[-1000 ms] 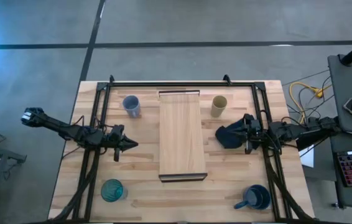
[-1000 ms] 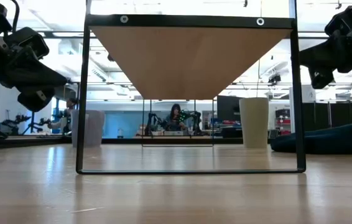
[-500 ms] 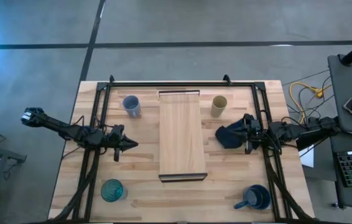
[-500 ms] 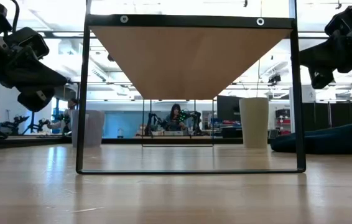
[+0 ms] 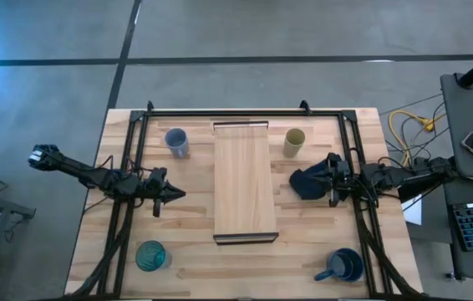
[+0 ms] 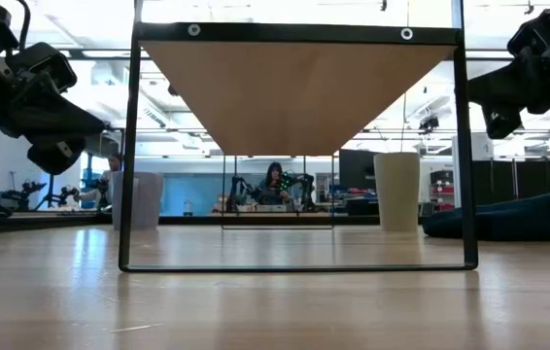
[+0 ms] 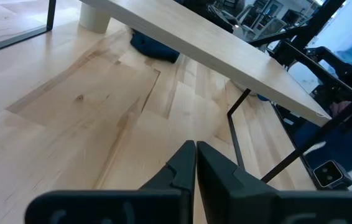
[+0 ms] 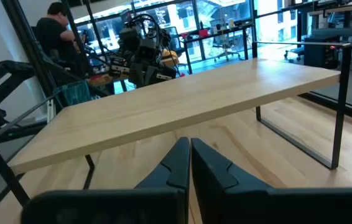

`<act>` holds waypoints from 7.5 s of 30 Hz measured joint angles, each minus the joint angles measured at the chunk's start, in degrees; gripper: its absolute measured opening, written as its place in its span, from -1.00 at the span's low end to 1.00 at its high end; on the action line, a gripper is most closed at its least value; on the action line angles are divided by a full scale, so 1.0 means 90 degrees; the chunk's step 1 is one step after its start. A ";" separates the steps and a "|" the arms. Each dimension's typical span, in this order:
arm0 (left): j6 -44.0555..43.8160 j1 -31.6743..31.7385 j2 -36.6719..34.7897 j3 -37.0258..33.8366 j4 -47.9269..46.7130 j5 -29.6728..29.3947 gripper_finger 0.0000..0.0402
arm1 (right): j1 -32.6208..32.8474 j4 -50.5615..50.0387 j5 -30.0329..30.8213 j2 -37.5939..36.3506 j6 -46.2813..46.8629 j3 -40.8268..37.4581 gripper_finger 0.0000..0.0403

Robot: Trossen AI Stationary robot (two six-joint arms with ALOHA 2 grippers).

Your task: Stack small to large cups/mugs on shelf

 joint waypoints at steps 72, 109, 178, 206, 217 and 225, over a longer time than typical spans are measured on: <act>-0.0814 0.0000 -0.0001 0.0000 0.2930 -0.0056 -1.00 | 0.0000 0.0002 0.0005 0.0000 -0.0321 0.0000 -0.96; 0.0213 0.0000 -0.0054 0.0034 0.3621 -0.1186 -1.00 | 0.0000 0.0005 0.0005 -0.0002 0.0024 0.0000 -0.96; -0.2409 -0.2336 0.5676 0.8667 -0.9544 0.2728 -0.50 | 0.0000 0.0476 0.0184 -0.0002 -0.0010 -0.0002 -0.96; -0.4178 -0.3181 0.6461 0.8658 -0.8743 0.2243 -0.37 | 0.0000 0.0423 0.0177 -0.0002 -0.0359 -0.0002 -0.96; -0.4173 -0.3184 0.6416 0.8225 -0.8742 0.2323 -0.37 | 0.0000 0.0423 0.0177 0.0000 -0.0342 -0.0002 -0.96; -0.4131 -0.3184 0.6404 0.8102 -0.8714 0.2199 -0.37 | 0.0000 0.0422 0.0177 -0.0002 -0.0347 -0.0002 -0.96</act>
